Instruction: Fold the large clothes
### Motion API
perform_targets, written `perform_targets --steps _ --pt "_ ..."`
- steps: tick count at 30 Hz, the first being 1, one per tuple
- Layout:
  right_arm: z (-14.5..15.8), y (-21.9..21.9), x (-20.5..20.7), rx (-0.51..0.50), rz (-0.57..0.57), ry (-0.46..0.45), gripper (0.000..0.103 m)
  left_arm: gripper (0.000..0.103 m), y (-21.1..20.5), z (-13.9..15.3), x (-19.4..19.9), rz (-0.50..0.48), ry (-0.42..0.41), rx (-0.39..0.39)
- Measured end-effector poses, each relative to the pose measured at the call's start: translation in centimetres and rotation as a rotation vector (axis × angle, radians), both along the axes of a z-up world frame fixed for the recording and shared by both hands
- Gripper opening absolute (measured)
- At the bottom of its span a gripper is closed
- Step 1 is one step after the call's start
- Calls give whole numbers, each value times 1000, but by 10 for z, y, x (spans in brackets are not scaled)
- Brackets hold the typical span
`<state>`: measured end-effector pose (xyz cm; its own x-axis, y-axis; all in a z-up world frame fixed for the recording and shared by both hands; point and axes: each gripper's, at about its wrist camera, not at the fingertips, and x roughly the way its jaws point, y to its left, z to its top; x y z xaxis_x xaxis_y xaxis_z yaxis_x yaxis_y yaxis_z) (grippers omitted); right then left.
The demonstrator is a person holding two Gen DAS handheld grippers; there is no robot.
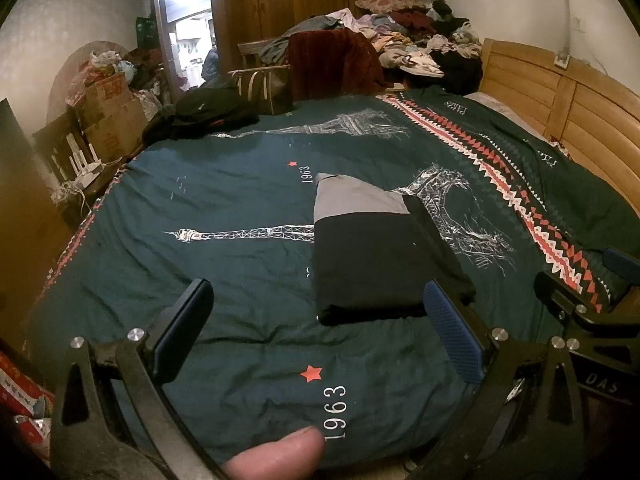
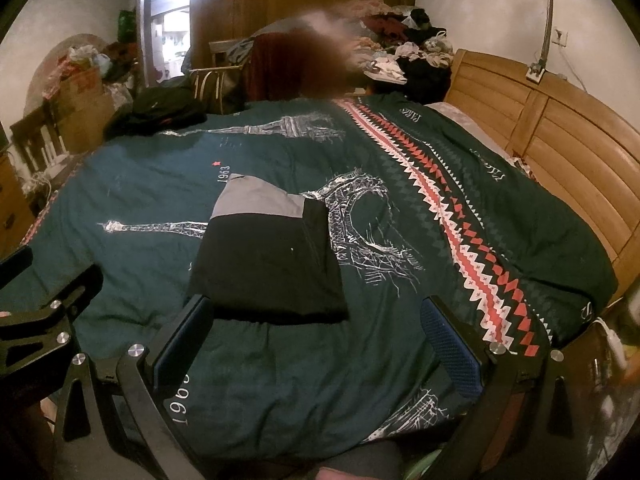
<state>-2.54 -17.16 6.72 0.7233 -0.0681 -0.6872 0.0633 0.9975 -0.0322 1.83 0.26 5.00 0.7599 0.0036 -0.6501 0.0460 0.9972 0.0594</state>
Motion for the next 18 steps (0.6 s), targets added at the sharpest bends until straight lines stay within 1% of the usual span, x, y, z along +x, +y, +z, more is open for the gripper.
perform_targets --steps 18 --pt "-3 2 0 0 2 5 103 103 -2 -1 -1 -2 3 1"
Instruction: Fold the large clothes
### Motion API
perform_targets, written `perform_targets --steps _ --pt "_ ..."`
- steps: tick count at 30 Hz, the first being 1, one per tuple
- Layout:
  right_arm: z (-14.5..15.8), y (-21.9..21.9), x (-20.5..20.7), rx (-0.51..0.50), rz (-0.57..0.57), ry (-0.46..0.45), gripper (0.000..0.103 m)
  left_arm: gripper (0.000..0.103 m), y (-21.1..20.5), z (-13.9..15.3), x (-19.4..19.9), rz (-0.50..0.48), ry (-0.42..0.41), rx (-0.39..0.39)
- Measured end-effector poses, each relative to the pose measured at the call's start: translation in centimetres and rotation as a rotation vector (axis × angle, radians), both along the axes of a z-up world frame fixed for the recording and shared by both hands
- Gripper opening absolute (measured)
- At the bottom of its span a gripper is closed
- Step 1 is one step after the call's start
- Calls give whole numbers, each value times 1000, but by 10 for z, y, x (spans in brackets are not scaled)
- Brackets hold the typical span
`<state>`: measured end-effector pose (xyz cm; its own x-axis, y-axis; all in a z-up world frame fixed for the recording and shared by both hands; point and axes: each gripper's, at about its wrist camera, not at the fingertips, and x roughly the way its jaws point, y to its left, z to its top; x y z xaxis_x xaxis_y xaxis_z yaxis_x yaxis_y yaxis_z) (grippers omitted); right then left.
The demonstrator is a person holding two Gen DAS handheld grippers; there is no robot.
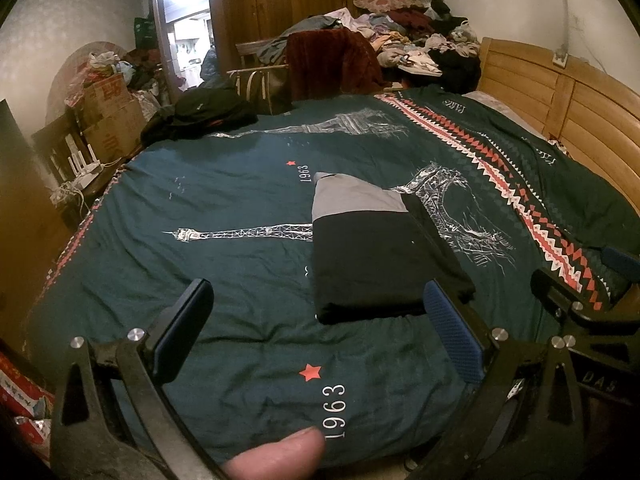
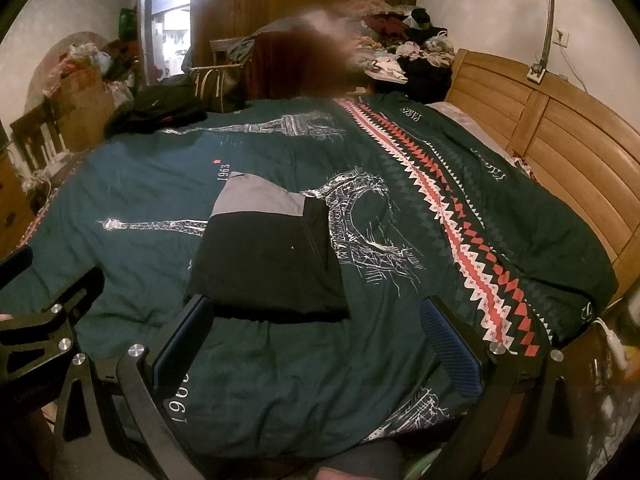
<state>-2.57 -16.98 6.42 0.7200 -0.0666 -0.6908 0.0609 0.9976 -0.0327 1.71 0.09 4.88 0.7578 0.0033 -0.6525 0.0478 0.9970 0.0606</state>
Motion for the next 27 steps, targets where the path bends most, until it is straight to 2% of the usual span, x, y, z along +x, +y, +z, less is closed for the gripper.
perform_targets --steps 15,27 --pt "1 1 0 3 3 -7 103 103 2 1 -4 2 -26 -4" --pt "7 5 -3 -49 -7 -41 103 103 4 3 -4 5 -33 -1"
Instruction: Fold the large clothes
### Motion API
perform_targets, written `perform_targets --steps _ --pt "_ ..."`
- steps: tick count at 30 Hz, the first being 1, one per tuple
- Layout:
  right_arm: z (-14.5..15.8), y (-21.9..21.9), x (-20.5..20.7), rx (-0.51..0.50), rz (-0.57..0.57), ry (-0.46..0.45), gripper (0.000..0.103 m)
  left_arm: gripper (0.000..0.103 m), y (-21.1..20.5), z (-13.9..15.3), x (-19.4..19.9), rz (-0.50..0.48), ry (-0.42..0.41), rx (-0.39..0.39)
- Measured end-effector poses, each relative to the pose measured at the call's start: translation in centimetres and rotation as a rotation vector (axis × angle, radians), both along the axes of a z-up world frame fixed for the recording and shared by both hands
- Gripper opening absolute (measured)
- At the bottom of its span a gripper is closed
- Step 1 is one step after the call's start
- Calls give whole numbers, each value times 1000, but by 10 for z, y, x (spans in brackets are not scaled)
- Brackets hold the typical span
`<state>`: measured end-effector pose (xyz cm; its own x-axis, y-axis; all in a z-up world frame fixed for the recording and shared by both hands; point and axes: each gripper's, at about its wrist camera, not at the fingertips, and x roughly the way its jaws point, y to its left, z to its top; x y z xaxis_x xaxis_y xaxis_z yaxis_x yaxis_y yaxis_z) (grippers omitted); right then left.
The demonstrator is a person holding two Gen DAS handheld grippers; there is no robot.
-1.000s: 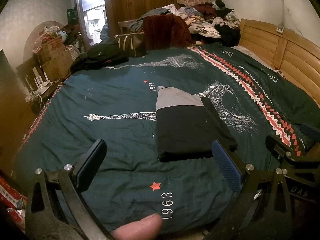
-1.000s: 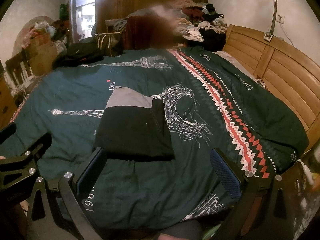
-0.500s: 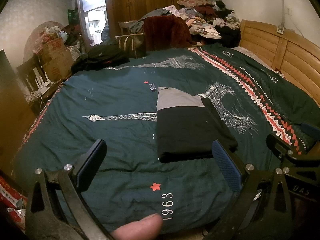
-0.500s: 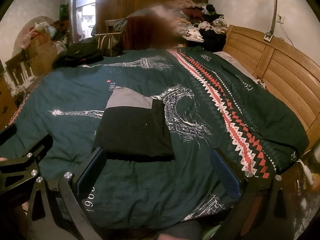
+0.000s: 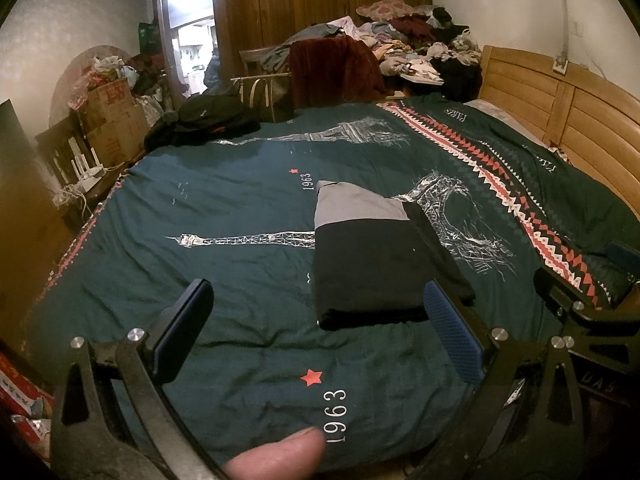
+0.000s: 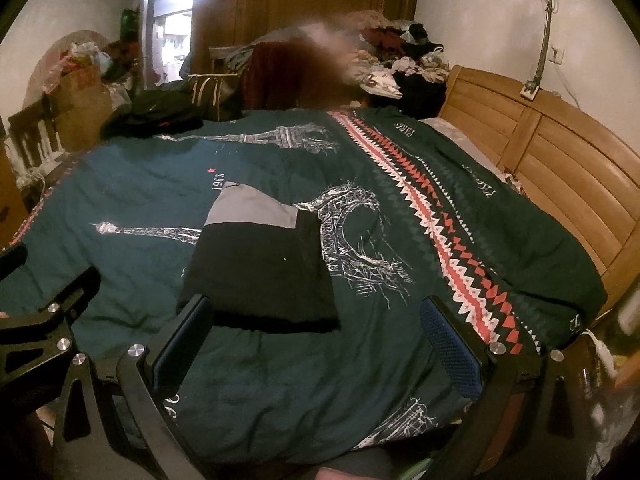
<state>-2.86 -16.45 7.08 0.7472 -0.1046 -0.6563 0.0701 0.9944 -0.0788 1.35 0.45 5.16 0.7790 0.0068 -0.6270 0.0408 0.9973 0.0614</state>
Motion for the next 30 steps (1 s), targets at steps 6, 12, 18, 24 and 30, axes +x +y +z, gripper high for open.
perform_targets --steps 6,12,18,24,30 --pt "0 0 0 -2 -1 0 103 103 0 0 0 -1 3 -2" --pt "0 0 0 0 0 1 103 103 0 1 0 -3 9 -1" --pt "1 1 0 6 2 6 103 103 -1 1 0 -3 10 -2" --pt "0 2 0 6 1 7 103 103 0 0 0 -2 12 0" --pt "-1 3 0 6 2 8 103 103 0 0 1 -3 11 0"
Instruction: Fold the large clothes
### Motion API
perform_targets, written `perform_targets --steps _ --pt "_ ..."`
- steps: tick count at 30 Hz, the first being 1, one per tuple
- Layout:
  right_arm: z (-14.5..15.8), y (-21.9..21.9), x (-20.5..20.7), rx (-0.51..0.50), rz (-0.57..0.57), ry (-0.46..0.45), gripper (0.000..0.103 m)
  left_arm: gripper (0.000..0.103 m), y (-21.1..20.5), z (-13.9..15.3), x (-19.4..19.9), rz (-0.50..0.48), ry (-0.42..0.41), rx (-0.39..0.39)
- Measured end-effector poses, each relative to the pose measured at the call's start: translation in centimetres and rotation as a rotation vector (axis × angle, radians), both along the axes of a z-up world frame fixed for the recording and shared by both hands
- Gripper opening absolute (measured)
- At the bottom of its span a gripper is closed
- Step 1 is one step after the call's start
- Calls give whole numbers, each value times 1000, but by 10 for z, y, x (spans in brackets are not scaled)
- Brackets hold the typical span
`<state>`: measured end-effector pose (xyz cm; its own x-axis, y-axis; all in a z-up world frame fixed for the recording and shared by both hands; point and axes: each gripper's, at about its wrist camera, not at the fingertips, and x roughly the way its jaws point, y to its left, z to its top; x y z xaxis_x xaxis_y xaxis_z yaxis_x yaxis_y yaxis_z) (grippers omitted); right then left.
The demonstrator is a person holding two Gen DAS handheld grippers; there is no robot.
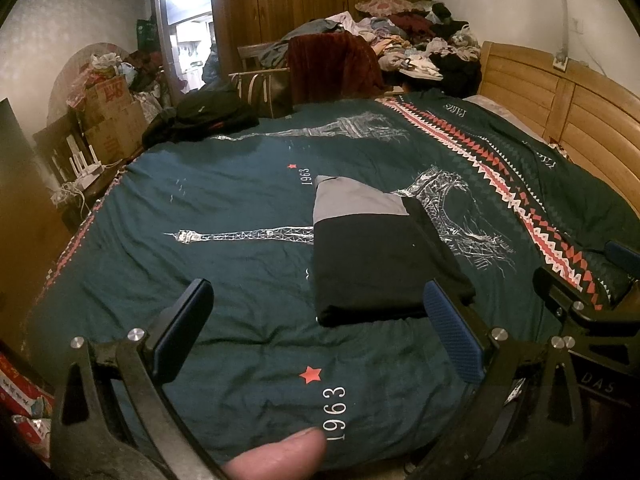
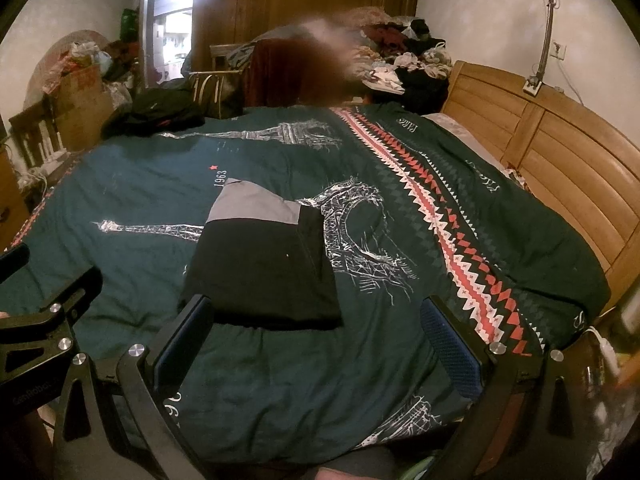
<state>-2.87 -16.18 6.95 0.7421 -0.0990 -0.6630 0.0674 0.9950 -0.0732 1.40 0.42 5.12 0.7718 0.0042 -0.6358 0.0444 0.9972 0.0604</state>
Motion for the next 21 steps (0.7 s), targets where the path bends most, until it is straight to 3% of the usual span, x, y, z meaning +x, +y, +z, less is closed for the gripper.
perform_targets --steps 21 --pt "-8 1 1 9 5 12 103 103 0 -6 -1 1 5 0"
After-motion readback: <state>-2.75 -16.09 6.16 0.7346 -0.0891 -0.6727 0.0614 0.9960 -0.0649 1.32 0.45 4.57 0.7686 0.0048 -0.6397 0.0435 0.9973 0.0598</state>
